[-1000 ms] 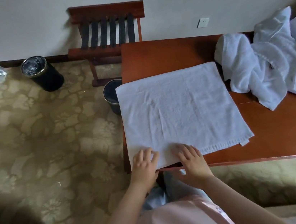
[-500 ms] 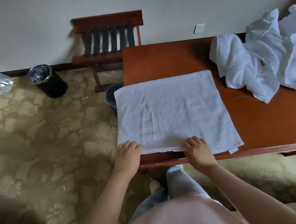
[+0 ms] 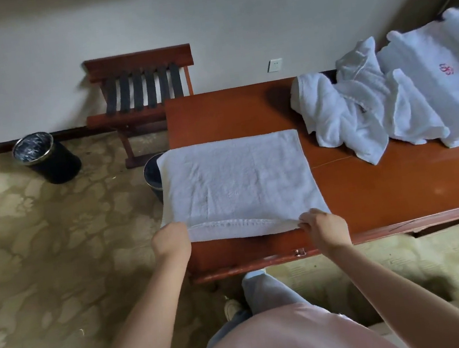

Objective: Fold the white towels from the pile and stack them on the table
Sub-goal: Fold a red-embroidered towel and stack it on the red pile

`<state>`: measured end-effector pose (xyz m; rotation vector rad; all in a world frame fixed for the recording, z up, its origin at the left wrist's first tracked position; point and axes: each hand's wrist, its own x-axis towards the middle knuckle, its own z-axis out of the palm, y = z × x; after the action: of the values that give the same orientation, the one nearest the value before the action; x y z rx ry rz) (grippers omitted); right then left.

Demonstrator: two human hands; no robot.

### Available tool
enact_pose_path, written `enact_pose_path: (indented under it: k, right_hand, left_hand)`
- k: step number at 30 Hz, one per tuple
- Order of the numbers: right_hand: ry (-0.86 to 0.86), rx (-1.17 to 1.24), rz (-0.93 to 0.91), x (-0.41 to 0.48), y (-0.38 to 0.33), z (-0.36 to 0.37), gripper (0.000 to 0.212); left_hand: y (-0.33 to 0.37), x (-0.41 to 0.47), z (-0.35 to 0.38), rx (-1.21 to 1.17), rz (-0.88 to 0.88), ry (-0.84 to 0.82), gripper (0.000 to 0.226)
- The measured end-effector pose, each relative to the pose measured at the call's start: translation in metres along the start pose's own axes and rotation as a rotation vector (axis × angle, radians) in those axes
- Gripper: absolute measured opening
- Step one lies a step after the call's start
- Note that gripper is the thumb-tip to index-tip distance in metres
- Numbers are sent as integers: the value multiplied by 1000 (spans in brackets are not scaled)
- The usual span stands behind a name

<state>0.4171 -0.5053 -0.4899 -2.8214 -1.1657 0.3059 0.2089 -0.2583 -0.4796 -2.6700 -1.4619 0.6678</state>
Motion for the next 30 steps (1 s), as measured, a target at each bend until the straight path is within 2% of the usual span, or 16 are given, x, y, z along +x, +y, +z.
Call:
enact_pose_path:
  k: [5,8,13,17,23,26,30]
  right_hand:
    - [127,80,33,43,-9,-33,21]
    - [146,73,61,81,-15,-46,24]
    - [179,-62,18,145,-12,-55,27]
    - [124,-136,-3,186,-7,-55,26]
    - [68,-40,-103,230,1,-53,29]
    - [67,11,-155,249,1,-54,24]
    - [-28,14,-176,276,-2,-54,26]
  left_hand:
    - [5,41,-37,33,-40,-23,28]
    - [6,65,-62,59,-56,-12,29]
    - [4,111,-91,90,-5,56,27]
    - [9,146,-102,109,24,31,30]
    - [18,186,-113,82,60,-108,33]
    - [18,203,-112,37,99,-169,31]
    - [10,226,-104,-51,170,-208,23]
